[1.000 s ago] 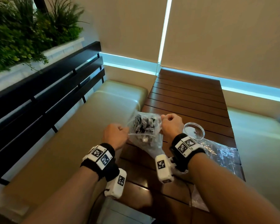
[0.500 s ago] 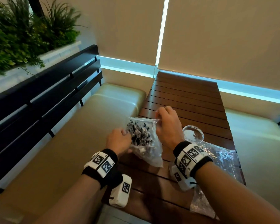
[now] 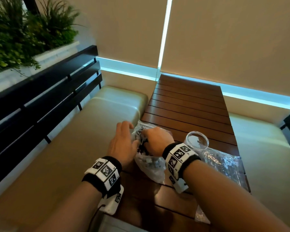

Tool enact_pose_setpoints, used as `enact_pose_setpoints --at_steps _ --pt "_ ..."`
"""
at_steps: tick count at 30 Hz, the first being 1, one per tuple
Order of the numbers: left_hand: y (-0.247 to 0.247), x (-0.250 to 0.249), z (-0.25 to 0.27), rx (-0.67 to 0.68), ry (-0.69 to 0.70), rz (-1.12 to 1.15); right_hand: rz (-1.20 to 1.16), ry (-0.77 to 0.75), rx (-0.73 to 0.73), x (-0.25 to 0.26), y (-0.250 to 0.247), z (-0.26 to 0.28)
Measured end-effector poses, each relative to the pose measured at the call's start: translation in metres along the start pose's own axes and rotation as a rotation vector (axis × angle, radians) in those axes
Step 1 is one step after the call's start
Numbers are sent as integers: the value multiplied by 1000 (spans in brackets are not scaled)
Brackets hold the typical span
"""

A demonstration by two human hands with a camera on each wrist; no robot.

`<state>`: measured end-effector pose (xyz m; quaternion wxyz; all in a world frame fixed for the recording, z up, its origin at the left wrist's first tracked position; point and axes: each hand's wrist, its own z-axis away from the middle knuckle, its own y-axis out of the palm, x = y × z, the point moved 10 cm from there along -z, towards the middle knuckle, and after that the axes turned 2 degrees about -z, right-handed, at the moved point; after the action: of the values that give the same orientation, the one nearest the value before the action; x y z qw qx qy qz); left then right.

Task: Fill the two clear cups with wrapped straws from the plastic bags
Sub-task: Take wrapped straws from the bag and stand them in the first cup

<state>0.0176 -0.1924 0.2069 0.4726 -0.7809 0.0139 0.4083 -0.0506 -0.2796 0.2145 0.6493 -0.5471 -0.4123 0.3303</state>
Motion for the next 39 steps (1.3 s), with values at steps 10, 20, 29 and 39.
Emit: enact_pose_setpoints --at_steps 10,20,29,39 --pt "19 1 -11 215 43 -77 -284 -92 -197 -12 -43 5" --pt "40 -2 -30 272 -4 130 -650 -75 -244 -12 -44 16" --pt "40 -6 -34 312 -22 180 -727 -52 -336 -15 -41 21" --pt "29 0 -43 226 -53 248 -530 -48 -640 -24 -64 33"
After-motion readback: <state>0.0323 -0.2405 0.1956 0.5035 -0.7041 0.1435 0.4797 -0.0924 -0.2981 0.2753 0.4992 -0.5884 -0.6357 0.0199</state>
